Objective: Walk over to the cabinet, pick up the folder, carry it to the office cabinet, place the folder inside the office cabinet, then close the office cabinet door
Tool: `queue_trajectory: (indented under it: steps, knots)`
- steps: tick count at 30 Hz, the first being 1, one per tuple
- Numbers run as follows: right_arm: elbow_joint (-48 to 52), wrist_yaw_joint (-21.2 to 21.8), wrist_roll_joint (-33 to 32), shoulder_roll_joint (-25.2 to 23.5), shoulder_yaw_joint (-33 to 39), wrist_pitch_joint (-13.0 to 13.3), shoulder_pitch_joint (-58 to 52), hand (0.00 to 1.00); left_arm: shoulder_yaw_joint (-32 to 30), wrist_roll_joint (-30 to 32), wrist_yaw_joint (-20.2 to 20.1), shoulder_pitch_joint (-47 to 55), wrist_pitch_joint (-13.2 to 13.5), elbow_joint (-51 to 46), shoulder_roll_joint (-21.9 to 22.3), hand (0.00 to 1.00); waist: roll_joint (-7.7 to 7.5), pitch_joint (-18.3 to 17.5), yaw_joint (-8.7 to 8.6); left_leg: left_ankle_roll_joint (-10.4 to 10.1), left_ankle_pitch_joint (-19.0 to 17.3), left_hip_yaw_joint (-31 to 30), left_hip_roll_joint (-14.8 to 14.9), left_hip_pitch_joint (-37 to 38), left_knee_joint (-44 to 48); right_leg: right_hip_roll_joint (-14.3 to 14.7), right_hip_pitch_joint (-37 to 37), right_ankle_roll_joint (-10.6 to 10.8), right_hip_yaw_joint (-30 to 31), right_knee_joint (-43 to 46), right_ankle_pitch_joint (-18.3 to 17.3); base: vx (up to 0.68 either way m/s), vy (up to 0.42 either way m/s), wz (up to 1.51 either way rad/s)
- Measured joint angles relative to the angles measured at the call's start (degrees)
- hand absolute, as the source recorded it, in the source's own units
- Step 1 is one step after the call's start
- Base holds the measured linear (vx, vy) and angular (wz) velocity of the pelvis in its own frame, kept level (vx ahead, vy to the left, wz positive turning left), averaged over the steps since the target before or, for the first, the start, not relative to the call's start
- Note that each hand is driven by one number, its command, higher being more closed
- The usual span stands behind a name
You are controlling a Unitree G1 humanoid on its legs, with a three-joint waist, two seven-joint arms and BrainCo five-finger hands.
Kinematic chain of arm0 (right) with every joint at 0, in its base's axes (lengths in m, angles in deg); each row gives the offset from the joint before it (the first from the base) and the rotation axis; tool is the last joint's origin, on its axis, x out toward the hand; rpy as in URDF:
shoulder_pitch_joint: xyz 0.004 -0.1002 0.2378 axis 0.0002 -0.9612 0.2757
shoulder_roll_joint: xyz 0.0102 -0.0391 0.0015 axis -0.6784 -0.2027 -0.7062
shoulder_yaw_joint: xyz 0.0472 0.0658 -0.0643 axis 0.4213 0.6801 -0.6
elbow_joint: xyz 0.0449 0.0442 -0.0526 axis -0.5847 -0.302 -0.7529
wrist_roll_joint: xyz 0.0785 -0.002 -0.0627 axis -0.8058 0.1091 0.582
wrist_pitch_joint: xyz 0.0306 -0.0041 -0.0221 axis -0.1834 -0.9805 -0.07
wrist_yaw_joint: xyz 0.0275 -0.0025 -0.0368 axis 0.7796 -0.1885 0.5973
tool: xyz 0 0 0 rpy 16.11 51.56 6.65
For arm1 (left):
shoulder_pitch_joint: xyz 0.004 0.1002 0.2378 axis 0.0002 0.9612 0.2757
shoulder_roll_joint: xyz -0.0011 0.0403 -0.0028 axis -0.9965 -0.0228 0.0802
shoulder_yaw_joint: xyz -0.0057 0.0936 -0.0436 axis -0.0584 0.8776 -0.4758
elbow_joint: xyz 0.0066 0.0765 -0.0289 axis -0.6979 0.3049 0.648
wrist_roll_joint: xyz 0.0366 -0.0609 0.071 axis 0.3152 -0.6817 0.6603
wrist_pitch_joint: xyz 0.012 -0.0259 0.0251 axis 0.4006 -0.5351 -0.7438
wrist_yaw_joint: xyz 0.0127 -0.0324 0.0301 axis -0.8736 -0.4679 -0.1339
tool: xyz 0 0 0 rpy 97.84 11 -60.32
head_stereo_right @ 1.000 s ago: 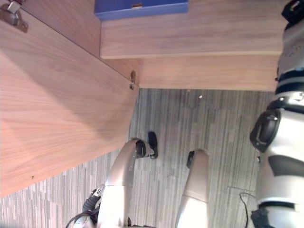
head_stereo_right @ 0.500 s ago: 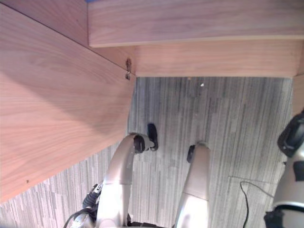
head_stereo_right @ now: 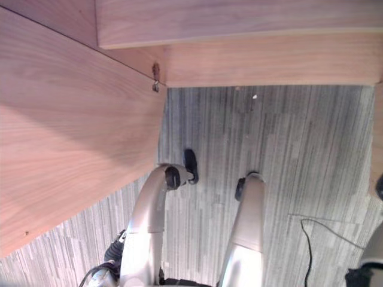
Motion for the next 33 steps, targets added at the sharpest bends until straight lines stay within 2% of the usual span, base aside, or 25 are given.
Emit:
queue_trajectory:
  steps: [2, 3, 10, 14, 19, 21, 22, 23, 25, 27, 31, 32, 33]
  knots:
    - [1.5, 1.6, -0.1, 0.5, -2.9, 0.8, -0.3, 0.00, 0.2, -0.1, -0.4, 0.3, 0.0, -0.2, -0.4, 0.00, -0.21, 0.1, -0.26, 0.2, -0.1, 0.7, 0.8, -0.4, 0.7, 0.6, -0.7, 0.1, 0.4, 0.5, 0.0, -0.08, 0.077, -0.16]
    - [4.4, 3.2, -0.2, 1.3, -7.7, 2.2, -2.3, 0.00, 0.6, -0.1, -0.9, 0.7, 0.0, -0.1, -0.8, 0.00, -0.38, 0.3, -0.47, 0.3, -0.2, 0.7, 1.4, -0.7, 1.1, 1.1, -0.9, 0.2, 0.5, 0.8, 0.1, -0.08, 0.075, -0.13]
    - [18.5, 7.9, 0.8, 6.5, -22.3, 4.9, -10.0, 0.00, 2.8, -0.3, -2.3, 1.4, 0.5, 0.5, -2.7, 0.00, -0.88, 0.5, -0.88, 0.3, -0.4, 0.9, 3.8, 0.0, 1.5, 3.2, -0.6, 0.1, 0.3, -0.1, 1.5, -0.07, 0.061, -0.18]
    - [28.2, 10.9, 2.4, 8.4, -29.2, 6.4, -16.4, 0.00, 3.1, 0.7, -2.6, 1.4, 0.5, 1.1, -3.5, 0.00, -1.66, 0.6, -1.13, -0.1, 0.5, 1.4, 4.8, 4.6, -2.3, 4.2, 3.7, -0.1, -0.1, -4.9, 3.7, -0.05, 0.076, -0.23]
    - [33.4, 14.6, 3.5, 7.9, -32.5, 7.2, -25.0, 0.00, 3.0, 1.5, -2.9, 1.5, 0.6, 1.1, -4.3, 0.00, -3.11, -0.1, -1.08, -0.9, 3.0, 1.3, 4.6, 11.6, -9.8, 4.1, 11.3, -0.9, -2.3, -13.2, 6.7, 0.00, 0.077, -0.06]
    - [33.7, 19.0, 3.8, 4.3, -36.1, 7.5, -33.0, 0.00, 2.4, 1.7, -3.0, 1.7, 0.7, 1.2, -4.8, 0.00, -4.66, -1.1, -0.84, -1.2, 4.8, 1.0, 4.4, 17.1, -15.5, 3.6, 17.5, -1.8, -4.9, -19.5, 8.8, 0.05, 0.061, 0.06]
    - [33.5, 19.7, 4.2, 2.7, -36.9, 7.5, -34.9, 0.00, 2.3, 1.7, -3.0, 1.7, 0.6, 1.3, -4.9, 0.00, -5.10, -1.4, -0.76, -1.4, 5.3, 0.9, 4.2, 18.5, -16.9, 3.4, 19.0, -1.9, -5.6, -21.0, 9.3, 0.08, 0.064, 0.12]
    - [32.8, 20.6, 4.7, -1.0, -36.9, 7.5, -39.6, 0.00, 2.1, 1.8, -3.0, 1.7, 0.5, 1.8, -4.9, 0.00, -5.36, -1.6, -0.62, -1.5, 6.5, 0.7, 3.7, 22.2, -20.6, 2.9, 23.3, -2.4, -7.2, -25.0, 10.6, 0.08, 0.050, 0.12]
    - [32.2, 20.6, 4.8, -5.3, -35.7, 7.6, -45.2, 0.00, 1.9, 2.0, -3.0, 1.7, 0.5, 2.0, -4.9, 0.00, -5.57, -1.8, -0.29, -1.9, 8.0, 0.5, 2.9, 27.3, -25.2, 2.6, 28.9, -2.8, -8.6, -29.8, 12.1, 0.11, 0.043, 0.18]
    - [30.8, 20.3, 5.2, -10.4, -32.6, 7.5, -51.7, 0.00, 1.5, 3.1, -3.0, 1.5, 0.4, 3.6, -5.1, 0.00, -5.87, -3.6, -0.22, -2.2, 9.5, 0.0, 2.0, 31.9, -29.7, 2.0, 34.4, -3.0, -10.5, -34.2, 13.3, 0.13, 0.015, 0.28]
    - [25.9, 19.4, 5.4, -23.3, -25.1, 7.2, -64.6, 0.00, 0.8, 7.3, -3.5, 1.3, 0.3, 6.3, -5.7, 0.00, -8.05, -9.6, -0.26, -3.3, 11.9, -0.7, 0.6, 43.5, -39.2, 1.5, 47.5, -3.7, -14.7, -44.9, 16.0, 0.13, -0.005, 0.17]
    - [25.2, 18.8, 5.1, -25.4, -23.6, 7.2, -66.3, 0.00, 0.2, 7.9, -3.5, 1.3, 0.2, 6.4, -5.8, 0.00, -8.40, -10.7, -0.42, -3.5, 12.0, -0.8, 0.5, 44.8, -39.8, 1.4, 49.0, -3.7, -15.1, -46.1, 16.2, 0.17, -0.001, 0.14]
    - [23.1, 16.8, 4.4, -30.0, -20.3, 7.1, -70.3, 0.00, -1.0, 8.7, -3.5, 1.3, 0.2, 7.4, -6.0, 0.00, -8.94, -13.2, -0.84, -3.7, 12.1, -1.2, 0.1, 47.9, -41.5, 1.4, 52.7, -3.5, -15.9, -48.6, 16.4, 0.11, -0.001, 0.15]
